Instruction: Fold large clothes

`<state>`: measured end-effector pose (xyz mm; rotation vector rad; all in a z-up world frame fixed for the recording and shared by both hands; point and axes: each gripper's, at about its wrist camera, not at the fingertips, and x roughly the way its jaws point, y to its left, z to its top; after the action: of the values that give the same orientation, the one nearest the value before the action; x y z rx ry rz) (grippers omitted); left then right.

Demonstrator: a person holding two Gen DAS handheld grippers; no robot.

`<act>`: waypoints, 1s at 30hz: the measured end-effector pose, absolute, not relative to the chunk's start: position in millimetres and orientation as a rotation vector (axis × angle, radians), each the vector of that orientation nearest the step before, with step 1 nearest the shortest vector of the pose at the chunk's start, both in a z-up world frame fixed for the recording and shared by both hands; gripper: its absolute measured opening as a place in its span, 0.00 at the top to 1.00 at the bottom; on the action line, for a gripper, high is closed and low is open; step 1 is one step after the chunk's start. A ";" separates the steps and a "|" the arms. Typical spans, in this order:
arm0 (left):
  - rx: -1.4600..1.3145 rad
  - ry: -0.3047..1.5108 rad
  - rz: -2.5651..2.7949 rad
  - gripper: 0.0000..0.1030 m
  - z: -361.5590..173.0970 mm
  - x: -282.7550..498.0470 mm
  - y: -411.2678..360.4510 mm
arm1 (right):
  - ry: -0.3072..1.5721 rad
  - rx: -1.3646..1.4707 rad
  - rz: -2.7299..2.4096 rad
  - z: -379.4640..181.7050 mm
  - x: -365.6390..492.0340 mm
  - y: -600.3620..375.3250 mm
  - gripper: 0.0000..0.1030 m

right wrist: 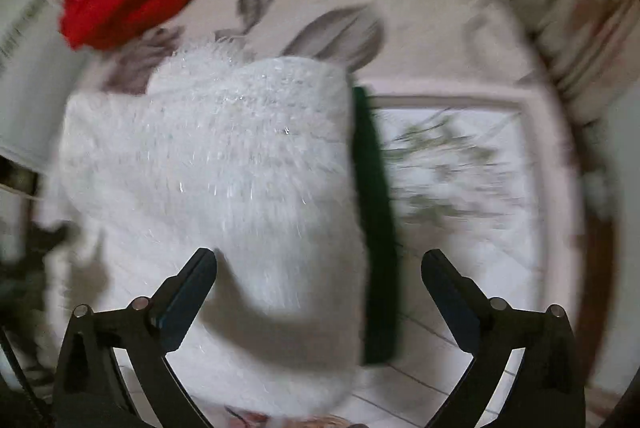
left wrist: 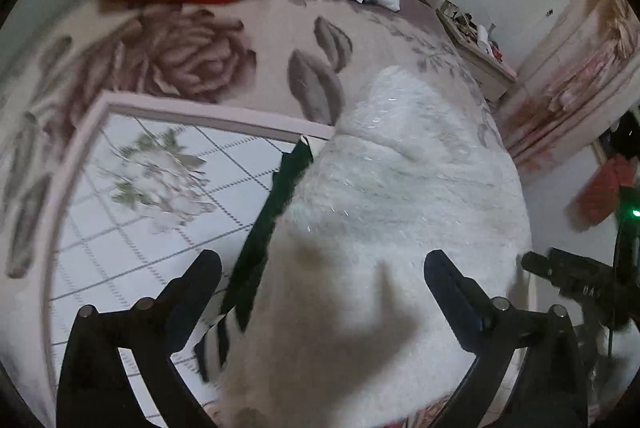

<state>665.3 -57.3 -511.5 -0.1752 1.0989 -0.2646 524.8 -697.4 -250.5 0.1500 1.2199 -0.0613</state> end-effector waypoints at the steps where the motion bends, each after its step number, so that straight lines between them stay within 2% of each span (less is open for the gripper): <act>1: -0.157 1.100 -0.250 0.00 -506.3 659.2 -59.1 | 1.214 0.104 -0.125 -242.1 513.6 -686.2 0.00; 5: -0.063 1.068 -0.188 0.00 -479.6 628.0 -68.4 | 1.160 -0.031 -0.254 -197.5 475.2 -621.3 0.00; 12: 0.028 0.992 -0.131 0.00 -398.8 549.9 -77.2 | 1.092 -0.046 -0.336 -128.2 381.0 -591.8 0.00; 23: 0.061 0.894 -0.106 0.00 -261.1 425.3 -71.4 | 0.946 -0.046 -0.388 60.7 217.6 -533.1 0.00; 30: 0.045 0.841 -0.097 0.00 -197.5 354.0 -62.1 | 0.857 -0.064 -0.395 148.5 126.7 -508.3 0.00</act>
<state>354.0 -62.1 -197.5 0.0449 0.8413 -0.0968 126.7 -508.3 148.5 -0.0641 0.8574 -0.3951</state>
